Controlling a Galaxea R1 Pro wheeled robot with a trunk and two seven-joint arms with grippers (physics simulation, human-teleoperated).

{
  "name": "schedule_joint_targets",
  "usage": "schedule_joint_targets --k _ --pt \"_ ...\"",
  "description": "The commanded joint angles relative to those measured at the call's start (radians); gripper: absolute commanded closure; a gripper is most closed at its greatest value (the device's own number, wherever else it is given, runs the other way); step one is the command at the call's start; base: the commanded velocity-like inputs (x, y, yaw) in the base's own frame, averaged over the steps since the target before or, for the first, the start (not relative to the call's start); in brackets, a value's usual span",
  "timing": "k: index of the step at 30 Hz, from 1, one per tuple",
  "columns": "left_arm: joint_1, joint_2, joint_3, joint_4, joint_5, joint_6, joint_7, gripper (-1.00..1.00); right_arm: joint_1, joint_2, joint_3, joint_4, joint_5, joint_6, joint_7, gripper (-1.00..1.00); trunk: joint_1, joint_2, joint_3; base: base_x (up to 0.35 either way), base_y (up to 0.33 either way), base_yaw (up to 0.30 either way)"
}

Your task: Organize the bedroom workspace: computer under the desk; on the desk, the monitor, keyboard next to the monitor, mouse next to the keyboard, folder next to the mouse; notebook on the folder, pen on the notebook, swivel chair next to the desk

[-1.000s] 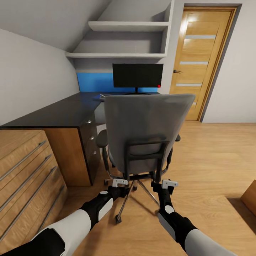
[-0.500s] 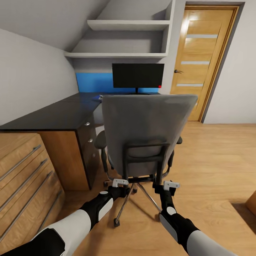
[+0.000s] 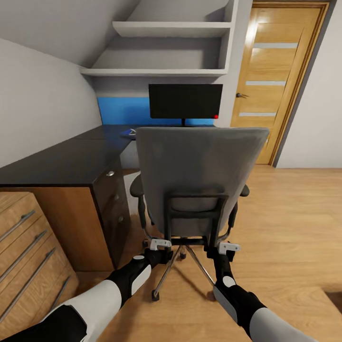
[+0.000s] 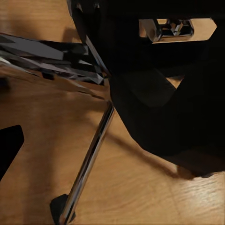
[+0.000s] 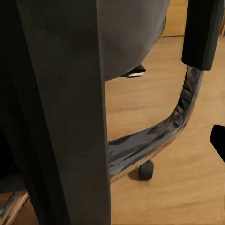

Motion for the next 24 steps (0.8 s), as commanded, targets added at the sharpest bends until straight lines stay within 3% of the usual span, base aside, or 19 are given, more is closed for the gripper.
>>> schedule_joint_targets --k 1,13,24 --pt "-0.001 0.0 -0.001 -0.001 0.002 0.003 0.002 -1.0 -0.001 -0.001 0.008 0.0 -0.008 -0.005 -0.007 -1.0 0.0 0.0 -0.001 0.322 0.0 0.0" --pt "-0.001 0.0 0.0 -0.001 0.002 0.003 0.002 -1.0 -0.001 -0.001 0.008 0.002 -0.008 -0.005 -0.007 -1.0 0.0 0.0 -0.001 0.322 0.0 0.0" --pt "-0.001 0.0 -0.001 -0.001 0.002 0.003 0.002 -1.0 -0.001 -0.001 0.009 0.002 -0.008 -0.005 -0.006 -1.0 0.0 0.0 -0.002 0.322 0.0 0.11"
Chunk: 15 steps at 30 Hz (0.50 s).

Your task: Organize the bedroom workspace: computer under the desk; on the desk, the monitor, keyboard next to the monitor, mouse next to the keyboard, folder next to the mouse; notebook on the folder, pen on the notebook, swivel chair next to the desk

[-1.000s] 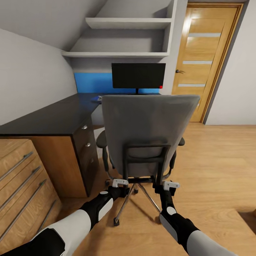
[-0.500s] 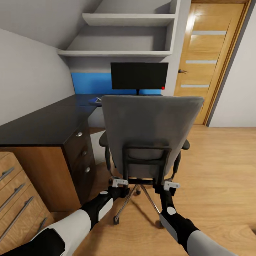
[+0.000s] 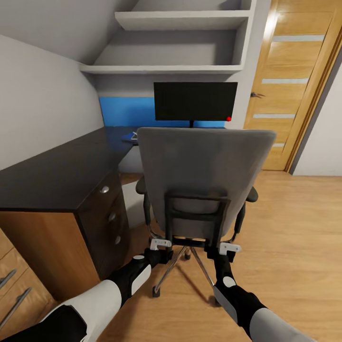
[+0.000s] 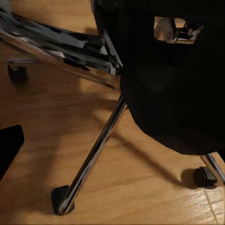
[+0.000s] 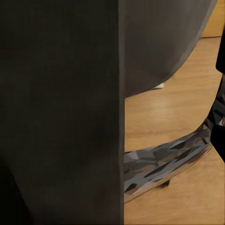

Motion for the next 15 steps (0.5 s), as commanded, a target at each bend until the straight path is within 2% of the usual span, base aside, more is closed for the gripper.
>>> schedule_joint_targets --k 1,8,15 --pt "-0.001 0.0 0.0 0.0 0.002 0.003 0.001 -1.0 -0.002 -0.001 0.009 -0.001 0.005 -0.004 -0.006 -1.0 0.0 0.0 -0.001 0.314 0.0 0.009" --pt "-0.001 0.0 -0.001 0.0 0.002 0.003 0.001 -1.0 -0.002 -0.001 0.009 -0.002 0.005 -0.004 -0.006 -1.0 0.0 0.0 -0.001 0.292 -0.01 0.002" --pt "-0.001 0.0 -0.002 0.0 0.002 0.003 0.0 -1.0 -0.002 -0.002 0.009 -0.002 0.005 -0.004 -0.006 -1.0 0.0 0.0 0.0 0.315 -0.078 -0.024"
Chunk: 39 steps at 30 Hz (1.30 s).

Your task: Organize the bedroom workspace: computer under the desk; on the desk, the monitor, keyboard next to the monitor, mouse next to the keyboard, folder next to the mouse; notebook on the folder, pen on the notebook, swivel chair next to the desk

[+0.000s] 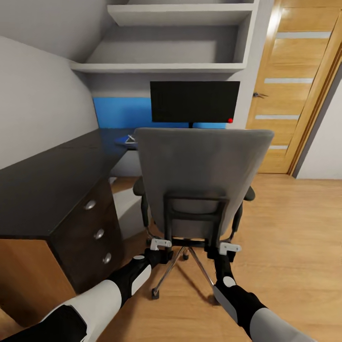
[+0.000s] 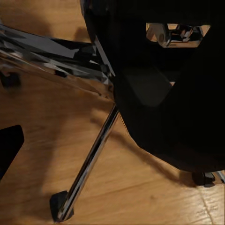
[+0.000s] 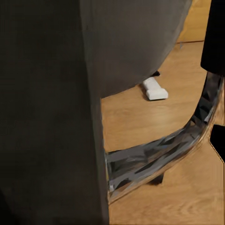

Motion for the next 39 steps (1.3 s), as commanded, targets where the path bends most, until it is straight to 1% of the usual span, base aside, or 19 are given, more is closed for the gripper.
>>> schedule_joint_targets --k 1,21,29,35,39 --pt "-0.001 0.0 -0.001 0.0 0.003 0.004 0.001 -1.0 -0.002 -0.001 0.008 -0.002 0.009 -0.004 -0.006 -1.0 0.0 0.0 0.0 0.319 -0.124 -0.109" --pt "-0.001 0.0 0.0 0.0 0.003 0.004 0.001 -1.0 -0.002 -0.003 0.008 -0.001 0.009 -0.004 -0.006 -1.0 0.0 0.0 0.001 0.307 -0.176 -0.01" --pt "-0.001 0.0 0.0 0.0 0.003 0.004 0.001 -1.0 -0.001 -0.003 0.008 -0.001 0.009 -0.004 -0.005 -1.0 0.0 0.0 0.001 0.304 -0.04 0.0" --pt "-0.001 0.0 0.001 0.0 0.003 0.003 0.001 -1.0 -0.002 -0.002 0.009 -0.001 0.009 -0.004 -0.005 -1.0 0.0 0.0 0.001 0.052 -0.001 0.001" --pt "-0.001 0.0 0.0 0.0 0.003 0.003 0.001 -1.0 -0.002 -0.001 0.009 -0.001 0.009 -0.004 -0.005 -1.0 0.0 0.0 -0.002 0.003 0.0 0.105"
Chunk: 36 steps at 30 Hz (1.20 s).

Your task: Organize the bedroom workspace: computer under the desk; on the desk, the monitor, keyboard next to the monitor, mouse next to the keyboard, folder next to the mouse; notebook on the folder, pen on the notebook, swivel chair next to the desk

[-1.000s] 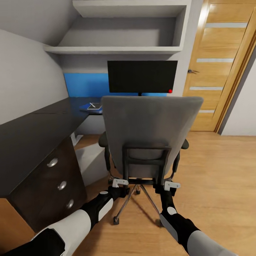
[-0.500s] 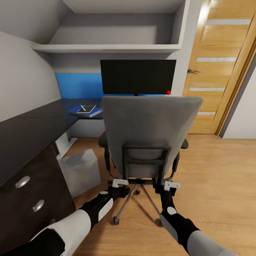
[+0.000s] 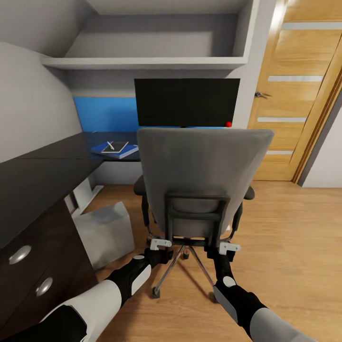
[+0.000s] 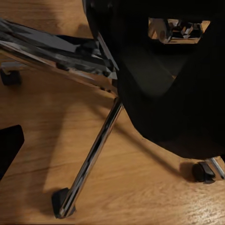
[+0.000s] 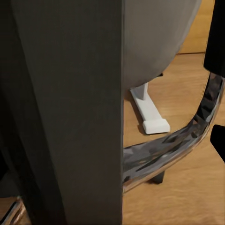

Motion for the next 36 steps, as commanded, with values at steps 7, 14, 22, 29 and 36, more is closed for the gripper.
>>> schedule_joint_targets --k 7,14,22,29,36 --pt "-0.001 0.0 -0.001 0.0 0.003 0.004 0.002 -1.0 -0.001 -0.002 0.008 0.0 -0.008 -0.005 -0.007 -1.0 0.0 0.0 -0.003 0.0 0.0 0.048" --pt "-0.001 0.0 -0.002 0.0 0.003 0.004 0.001 -1.0 -0.001 -0.002 0.007 0.0 -0.008 -0.005 -0.007 -1.0 0.0 0.0 -0.003 0.018 0.0 0.002" --pt "-0.001 0.0 -0.002 0.0 0.003 0.003 0.0 -1.0 -0.001 -0.002 0.007 0.0 -0.008 -0.005 -0.007 -1.0 0.0 0.0 -0.003 0.172 0.0 0.0" --pt "-0.001 0.0 -0.002 0.0 0.003 0.003 0.0 -1.0 -0.001 -0.002 0.007 0.0 -0.008 -0.004 -0.007 -1.0 0.0 0.0 -0.003 0.001 0.0 0.0" --pt "-0.001 0.0 -0.003 0.0 0.003 0.004 0.001 -1.0 -0.001 -0.002 0.007 0.001 -0.008 -0.004 -0.007 -1.0 0.0 0.0 -0.003 -0.236 0.0 0.0"
